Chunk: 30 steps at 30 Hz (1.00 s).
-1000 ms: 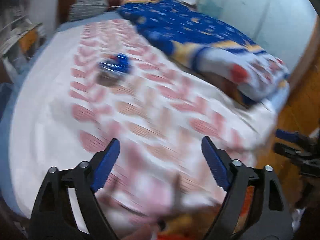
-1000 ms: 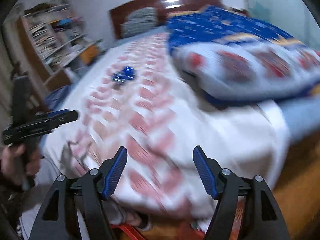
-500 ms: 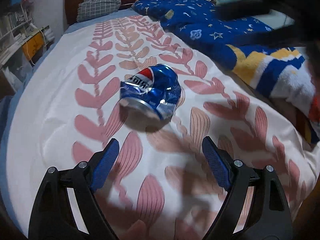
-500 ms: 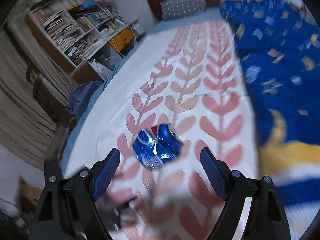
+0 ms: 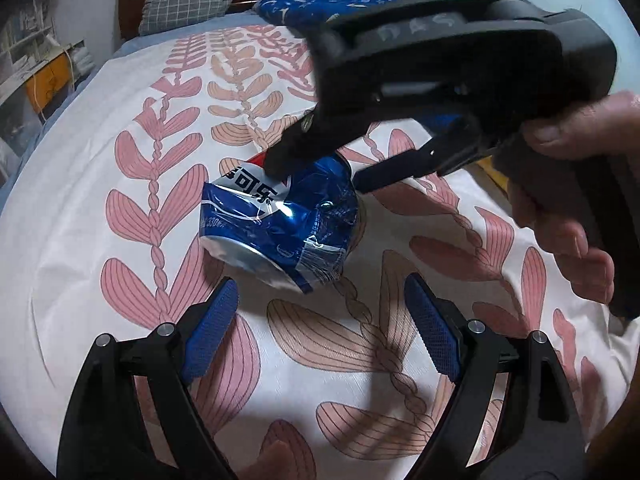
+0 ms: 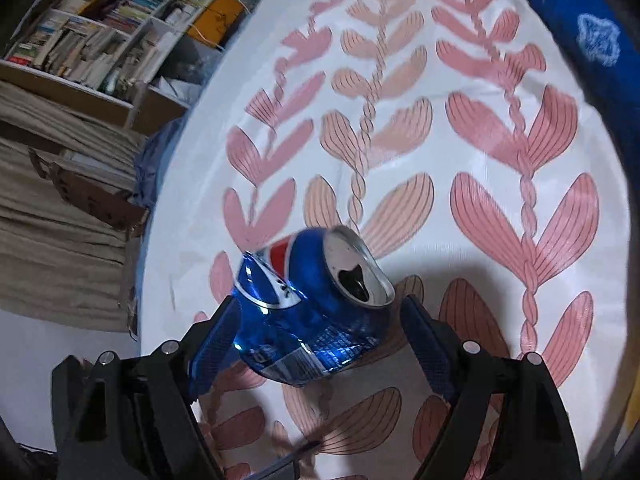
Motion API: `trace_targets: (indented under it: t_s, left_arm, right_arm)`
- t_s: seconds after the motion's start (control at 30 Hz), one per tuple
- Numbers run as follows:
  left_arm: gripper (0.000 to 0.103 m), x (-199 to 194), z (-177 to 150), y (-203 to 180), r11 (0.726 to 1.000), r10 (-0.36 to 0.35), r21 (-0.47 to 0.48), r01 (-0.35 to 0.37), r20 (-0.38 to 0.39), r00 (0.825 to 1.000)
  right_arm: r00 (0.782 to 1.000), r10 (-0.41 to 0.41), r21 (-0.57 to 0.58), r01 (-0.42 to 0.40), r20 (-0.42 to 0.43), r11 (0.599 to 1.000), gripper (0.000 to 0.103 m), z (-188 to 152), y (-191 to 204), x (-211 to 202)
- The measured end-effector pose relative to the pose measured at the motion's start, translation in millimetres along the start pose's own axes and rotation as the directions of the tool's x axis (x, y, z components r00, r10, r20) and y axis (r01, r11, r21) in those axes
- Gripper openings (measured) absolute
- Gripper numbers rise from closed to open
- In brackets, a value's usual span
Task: Collect trash
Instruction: 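Grasp the crushed blue Pepsi can with the right gripper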
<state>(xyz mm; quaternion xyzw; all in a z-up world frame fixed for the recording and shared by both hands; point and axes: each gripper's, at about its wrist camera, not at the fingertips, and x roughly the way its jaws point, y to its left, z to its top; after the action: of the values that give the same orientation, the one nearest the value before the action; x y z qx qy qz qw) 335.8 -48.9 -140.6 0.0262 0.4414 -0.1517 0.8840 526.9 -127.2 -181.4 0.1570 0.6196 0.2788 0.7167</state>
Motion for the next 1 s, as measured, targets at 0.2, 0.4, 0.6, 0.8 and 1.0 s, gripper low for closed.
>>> trace_targets:
  t_s: [0.2,0.4,0.6,0.8,1.0]
  left_arm:
    - [0.084,6,0,3,1.000,-0.011,-0.006,0.010,-0.014,1.000]
    - [0.084,3,-1,16,0.997,-0.034,-0.068,0.033,-0.021,0.999]
    - [0.084,3,-3,30,0.985,-0.078,-0.159,0.074,-0.018,0.997]
    - [0.084,8,3,36,0.978,-0.092,-0.187,0.089,-0.007,0.996]
    - [0.055,14,2,41,0.975,-0.105,-0.201,0.098,-0.024,0.994]
  right_arm:
    - [0.999,-0.035,-0.015,0.035,-0.015,0.999,0.074,5,1,10]
    - [0.998,-0.053,-0.054,0.051,-0.025,0.997,0.075,15,10,10]
    - [0.991,-0.114,-0.101,0.108,-0.065,0.989,0.075,21,19,21]
    - [0.990,-0.106,-0.084,0.099,-0.090,0.992,0.057,21,15,26]
    - [0.990,-0.095,-0.069,0.088,-0.104,0.994,0.048,20,15,25]
